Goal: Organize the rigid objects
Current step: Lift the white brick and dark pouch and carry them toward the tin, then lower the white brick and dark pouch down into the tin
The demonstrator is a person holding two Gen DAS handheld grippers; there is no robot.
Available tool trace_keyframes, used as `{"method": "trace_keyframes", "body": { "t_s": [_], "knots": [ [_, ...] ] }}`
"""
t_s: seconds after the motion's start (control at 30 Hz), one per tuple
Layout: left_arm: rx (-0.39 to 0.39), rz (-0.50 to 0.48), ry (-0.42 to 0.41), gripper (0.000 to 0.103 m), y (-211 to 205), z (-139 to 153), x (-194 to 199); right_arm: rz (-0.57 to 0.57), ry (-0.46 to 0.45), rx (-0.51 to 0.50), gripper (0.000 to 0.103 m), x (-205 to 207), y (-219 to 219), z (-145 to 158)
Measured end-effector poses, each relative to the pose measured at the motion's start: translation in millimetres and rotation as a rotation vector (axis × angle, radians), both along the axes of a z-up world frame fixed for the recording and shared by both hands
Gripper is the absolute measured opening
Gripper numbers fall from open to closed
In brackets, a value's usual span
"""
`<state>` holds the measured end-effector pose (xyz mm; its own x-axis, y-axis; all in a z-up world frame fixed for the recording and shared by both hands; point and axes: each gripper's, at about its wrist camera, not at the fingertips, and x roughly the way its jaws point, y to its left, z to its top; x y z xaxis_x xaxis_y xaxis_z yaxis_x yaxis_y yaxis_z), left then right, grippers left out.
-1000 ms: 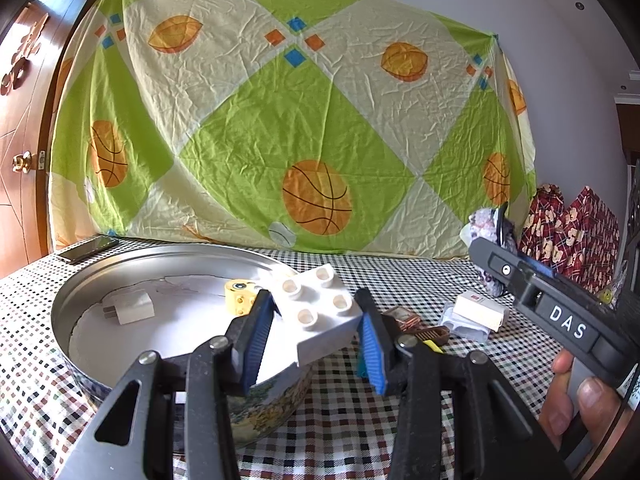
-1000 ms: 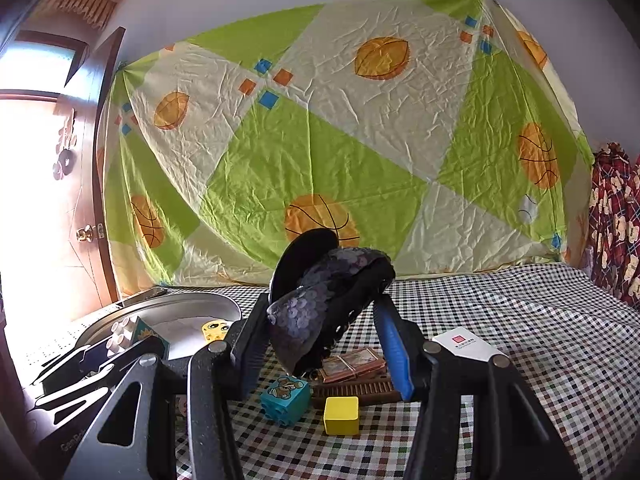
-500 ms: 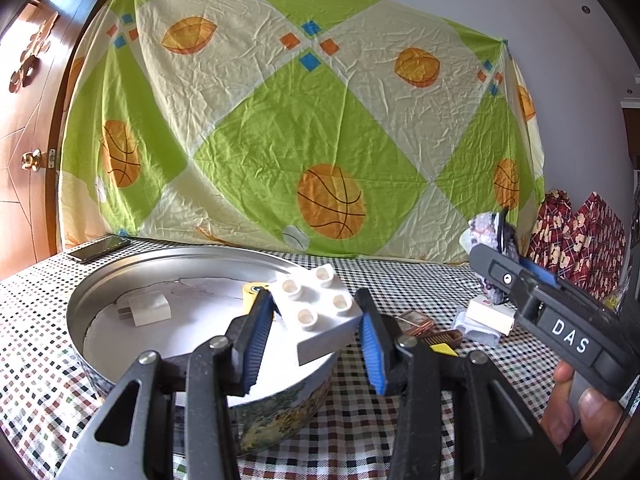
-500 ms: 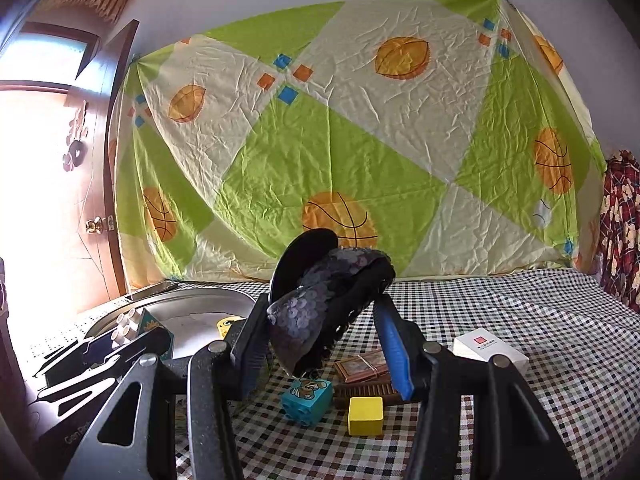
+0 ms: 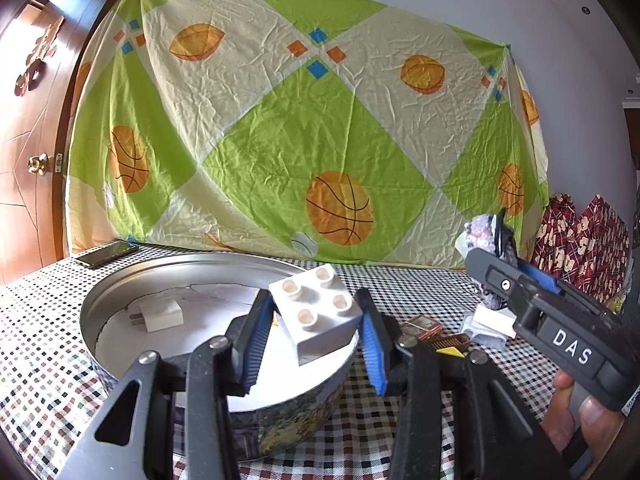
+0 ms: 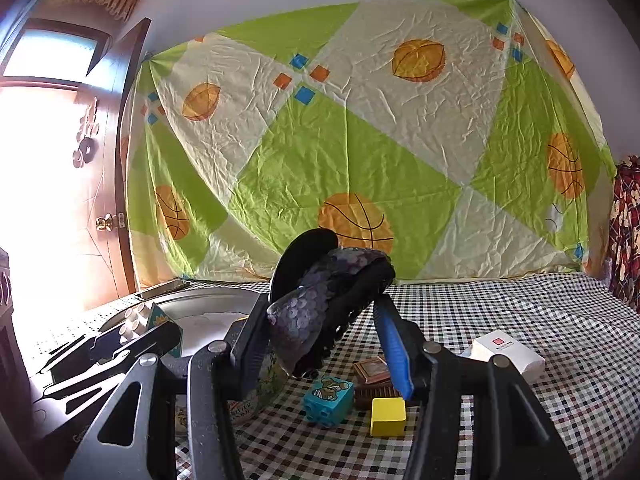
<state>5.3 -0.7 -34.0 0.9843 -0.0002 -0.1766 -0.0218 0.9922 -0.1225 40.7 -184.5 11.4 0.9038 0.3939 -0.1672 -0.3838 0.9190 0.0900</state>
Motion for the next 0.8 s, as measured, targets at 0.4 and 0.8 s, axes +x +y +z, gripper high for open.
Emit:
{"method": "trace_keyframes", "body": {
  "t_s": [0.4, 0.8],
  "knots": [
    [-0.008, 0.030, -0.001, 0.041, 14, 0, -1, 0.028, -0.004, -0.012, 0.054, -3, 13, 0],
    [-0.010, 0.064, -0.007, 0.041, 27, -1, -3, 0.061, -0.005, -0.023, 0.054, -6, 30, -1]
  ]
}}
